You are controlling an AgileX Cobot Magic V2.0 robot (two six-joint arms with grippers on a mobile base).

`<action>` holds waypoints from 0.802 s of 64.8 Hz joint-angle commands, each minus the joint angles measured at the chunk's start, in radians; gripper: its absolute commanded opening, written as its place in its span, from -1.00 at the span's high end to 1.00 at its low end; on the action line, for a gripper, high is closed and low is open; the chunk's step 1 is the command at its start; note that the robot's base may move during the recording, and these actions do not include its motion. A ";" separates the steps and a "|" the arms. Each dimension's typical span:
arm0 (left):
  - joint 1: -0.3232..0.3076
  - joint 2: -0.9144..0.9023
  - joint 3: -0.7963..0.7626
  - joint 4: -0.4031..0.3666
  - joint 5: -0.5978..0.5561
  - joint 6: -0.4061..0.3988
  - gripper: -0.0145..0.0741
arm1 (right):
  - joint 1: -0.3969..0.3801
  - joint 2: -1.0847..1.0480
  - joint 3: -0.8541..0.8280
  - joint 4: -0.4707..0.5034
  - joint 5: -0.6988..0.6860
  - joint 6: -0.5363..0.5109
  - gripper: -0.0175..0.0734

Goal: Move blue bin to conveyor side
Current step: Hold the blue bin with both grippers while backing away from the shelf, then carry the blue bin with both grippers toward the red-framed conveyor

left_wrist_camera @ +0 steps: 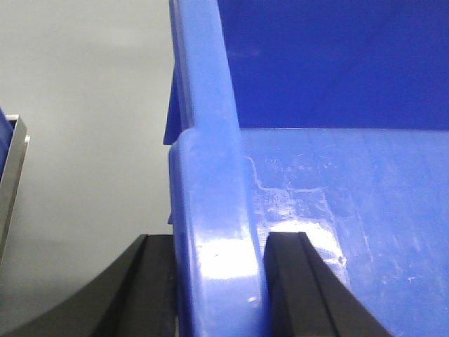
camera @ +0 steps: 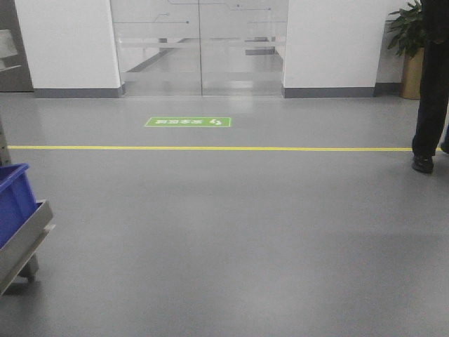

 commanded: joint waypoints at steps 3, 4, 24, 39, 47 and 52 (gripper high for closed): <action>-0.002 -0.019 -0.017 0.024 -0.101 0.016 0.73 | -0.006 -0.019 -0.013 -0.074 -0.092 -0.008 0.81; -0.002 -0.019 -0.017 0.024 -0.101 0.016 0.73 | -0.006 -0.019 -0.013 -0.074 -0.092 -0.008 0.81; -0.002 -0.019 -0.017 0.024 -0.101 0.016 0.73 | -0.006 -0.019 -0.013 -0.074 -0.092 -0.008 0.81; -0.002 -0.019 -0.017 0.033 -0.101 0.016 0.73 | -0.006 -0.019 -0.013 -0.072 -0.092 -0.008 0.81; -0.002 -0.019 -0.017 0.033 -0.103 0.016 0.73 | -0.006 -0.019 -0.013 -0.072 -0.092 -0.008 0.81; -0.002 -0.019 -0.017 0.033 -0.103 0.016 0.73 | -0.006 -0.019 -0.013 -0.070 -0.092 -0.008 0.81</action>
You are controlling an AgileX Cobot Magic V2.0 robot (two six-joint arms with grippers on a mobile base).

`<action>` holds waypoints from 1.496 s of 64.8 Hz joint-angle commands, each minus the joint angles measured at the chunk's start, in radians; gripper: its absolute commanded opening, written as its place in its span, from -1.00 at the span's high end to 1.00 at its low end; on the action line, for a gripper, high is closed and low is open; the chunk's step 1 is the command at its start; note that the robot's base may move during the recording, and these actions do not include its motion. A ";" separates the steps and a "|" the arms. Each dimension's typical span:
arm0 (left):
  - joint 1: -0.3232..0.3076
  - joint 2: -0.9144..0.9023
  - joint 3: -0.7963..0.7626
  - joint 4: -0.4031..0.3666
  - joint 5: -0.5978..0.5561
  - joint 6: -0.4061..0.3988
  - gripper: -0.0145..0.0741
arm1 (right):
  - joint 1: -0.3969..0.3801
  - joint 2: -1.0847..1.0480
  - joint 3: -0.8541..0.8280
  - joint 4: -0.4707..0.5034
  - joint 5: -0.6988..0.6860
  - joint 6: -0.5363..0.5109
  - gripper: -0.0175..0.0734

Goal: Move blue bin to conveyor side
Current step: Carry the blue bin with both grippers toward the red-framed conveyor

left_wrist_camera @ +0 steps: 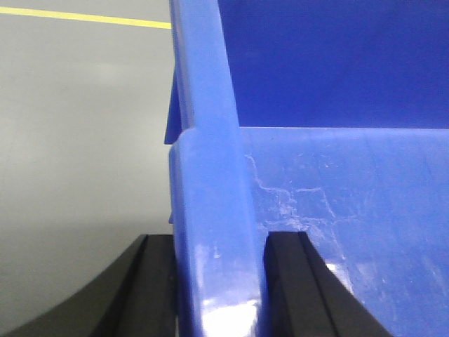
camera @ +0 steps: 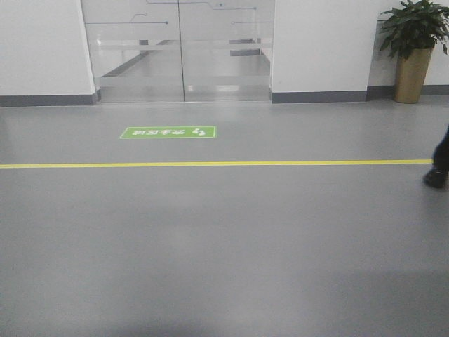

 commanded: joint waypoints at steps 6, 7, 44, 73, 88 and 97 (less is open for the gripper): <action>-0.002 -0.019 -0.017 0.029 -0.103 0.016 0.73 | -0.006 -0.019 -0.013 -0.070 -0.092 -0.008 0.81; -0.002 -0.019 -0.017 0.029 -0.103 0.016 0.73 | -0.006 -0.019 -0.013 -0.070 -0.092 -0.008 0.81; -0.002 -0.019 -0.017 0.029 -0.103 0.016 0.73 | -0.006 -0.019 -0.013 -0.070 -0.092 -0.008 0.81; -0.002 -0.019 -0.017 0.029 -0.103 0.016 0.73 | -0.006 -0.019 -0.013 -0.070 -0.092 -0.008 0.81; -0.002 -0.019 -0.017 0.029 -0.103 0.016 0.73 | -0.006 -0.019 -0.013 -0.070 -0.092 -0.008 0.81; -0.002 -0.019 -0.017 0.029 -0.103 0.016 0.73 | -0.006 -0.019 -0.013 -0.070 -0.092 -0.008 0.81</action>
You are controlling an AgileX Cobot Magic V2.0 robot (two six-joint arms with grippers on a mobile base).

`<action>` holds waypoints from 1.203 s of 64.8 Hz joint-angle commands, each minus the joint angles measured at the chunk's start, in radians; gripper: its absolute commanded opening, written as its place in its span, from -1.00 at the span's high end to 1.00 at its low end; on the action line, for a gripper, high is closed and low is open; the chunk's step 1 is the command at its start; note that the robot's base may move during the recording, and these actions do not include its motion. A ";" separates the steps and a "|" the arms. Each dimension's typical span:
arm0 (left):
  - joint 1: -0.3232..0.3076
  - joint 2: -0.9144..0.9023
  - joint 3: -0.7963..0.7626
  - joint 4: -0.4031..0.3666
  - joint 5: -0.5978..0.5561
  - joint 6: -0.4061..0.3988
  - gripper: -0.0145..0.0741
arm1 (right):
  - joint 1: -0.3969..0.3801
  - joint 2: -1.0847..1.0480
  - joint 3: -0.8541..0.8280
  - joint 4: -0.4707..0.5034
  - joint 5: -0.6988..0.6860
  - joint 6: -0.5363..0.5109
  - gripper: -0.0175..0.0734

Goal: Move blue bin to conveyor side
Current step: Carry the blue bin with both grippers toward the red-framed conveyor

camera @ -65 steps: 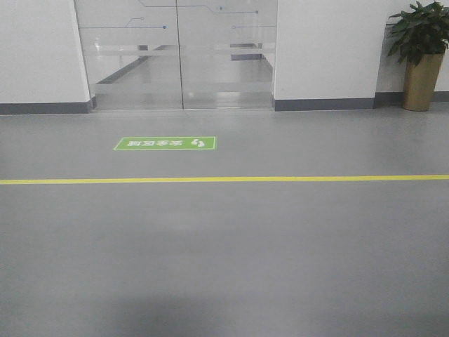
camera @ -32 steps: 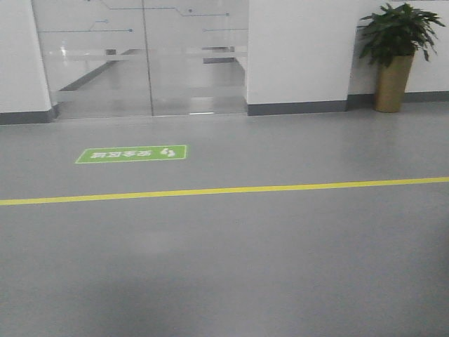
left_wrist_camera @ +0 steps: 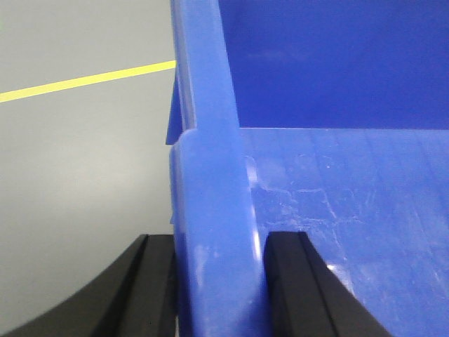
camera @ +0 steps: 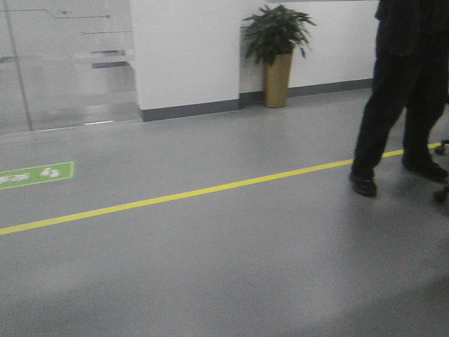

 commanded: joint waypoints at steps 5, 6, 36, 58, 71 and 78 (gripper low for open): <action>-0.002 -0.019 -0.017 0.021 -0.101 0.016 0.73 | -0.006 -0.022 -0.013 -0.081 -0.092 -0.008 0.81; -0.002 -0.019 -0.017 0.021 -0.101 0.016 0.73 | -0.006 -0.022 -0.013 -0.081 -0.092 -0.008 0.81; -0.002 -0.019 -0.017 0.021 -0.101 0.016 0.73 | -0.006 -0.022 -0.013 -0.081 -0.092 -0.008 0.81; -0.002 -0.019 -0.017 0.029 -0.101 0.016 0.73 | -0.006 -0.022 -0.013 -0.079 -0.092 -0.008 0.81; -0.002 -0.019 -0.017 0.029 -0.101 0.016 0.73 | -0.006 -0.022 -0.013 -0.079 -0.092 -0.008 0.81; -0.002 -0.019 -0.017 0.029 -0.101 0.016 0.73 | -0.006 -0.022 -0.013 -0.079 -0.092 -0.008 0.81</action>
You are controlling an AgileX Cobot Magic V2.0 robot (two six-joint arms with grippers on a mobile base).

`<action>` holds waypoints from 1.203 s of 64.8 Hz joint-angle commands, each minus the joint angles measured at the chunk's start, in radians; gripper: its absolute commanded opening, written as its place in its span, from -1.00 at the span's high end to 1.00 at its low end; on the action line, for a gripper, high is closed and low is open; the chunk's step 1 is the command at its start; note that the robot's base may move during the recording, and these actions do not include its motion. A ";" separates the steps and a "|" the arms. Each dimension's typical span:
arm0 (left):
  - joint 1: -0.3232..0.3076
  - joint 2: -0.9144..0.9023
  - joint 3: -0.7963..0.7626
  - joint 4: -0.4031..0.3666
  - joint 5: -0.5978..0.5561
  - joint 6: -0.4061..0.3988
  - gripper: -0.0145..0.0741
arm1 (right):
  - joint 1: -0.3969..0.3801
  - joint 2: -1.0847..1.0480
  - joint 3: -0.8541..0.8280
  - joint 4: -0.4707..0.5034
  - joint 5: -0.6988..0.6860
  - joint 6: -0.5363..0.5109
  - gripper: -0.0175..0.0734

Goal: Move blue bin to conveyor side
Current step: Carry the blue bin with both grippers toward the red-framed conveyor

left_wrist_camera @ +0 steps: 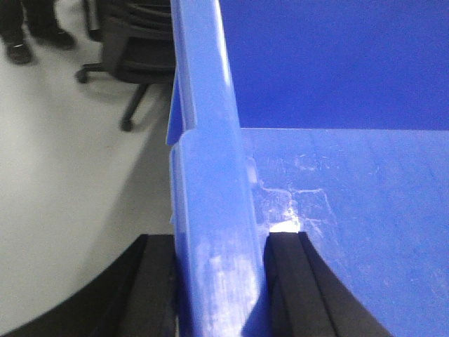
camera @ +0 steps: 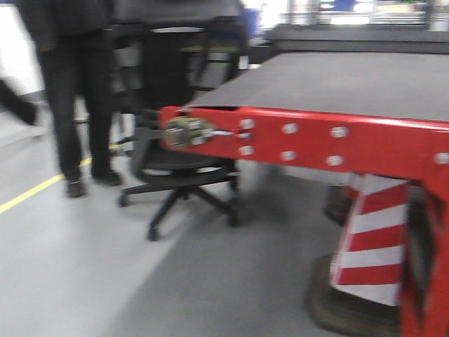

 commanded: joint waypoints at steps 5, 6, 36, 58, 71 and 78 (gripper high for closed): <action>-0.002 -0.019 -0.017 0.029 -0.097 0.016 0.73 | -0.006 -0.022 -0.013 -0.077 -0.090 -0.008 0.81; -0.002 -0.019 -0.017 0.029 -0.097 0.016 0.73 | -0.006 -0.022 -0.013 -0.077 -0.090 -0.008 0.81; -0.002 -0.019 -0.017 0.038 -0.097 0.016 0.73 | -0.006 -0.022 -0.013 -0.076 -0.090 -0.008 0.81; -0.002 -0.019 -0.017 0.040 -0.097 0.016 0.73 | -0.006 -0.022 -0.013 -0.076 -0.090 -0.008 0.81; -0.002 -0.013 -0.017 0.040 -0.097 0.016 0.73 | -0.006 -0.022 -0.013 -0.076 -0.090 -0.008 0.81; -0.002 -0.004 -0.017 0.040 -0.108 0.016 0.73 | -0.006 -0.022 -0.013 -0.076 -0.090 -0.008 0.81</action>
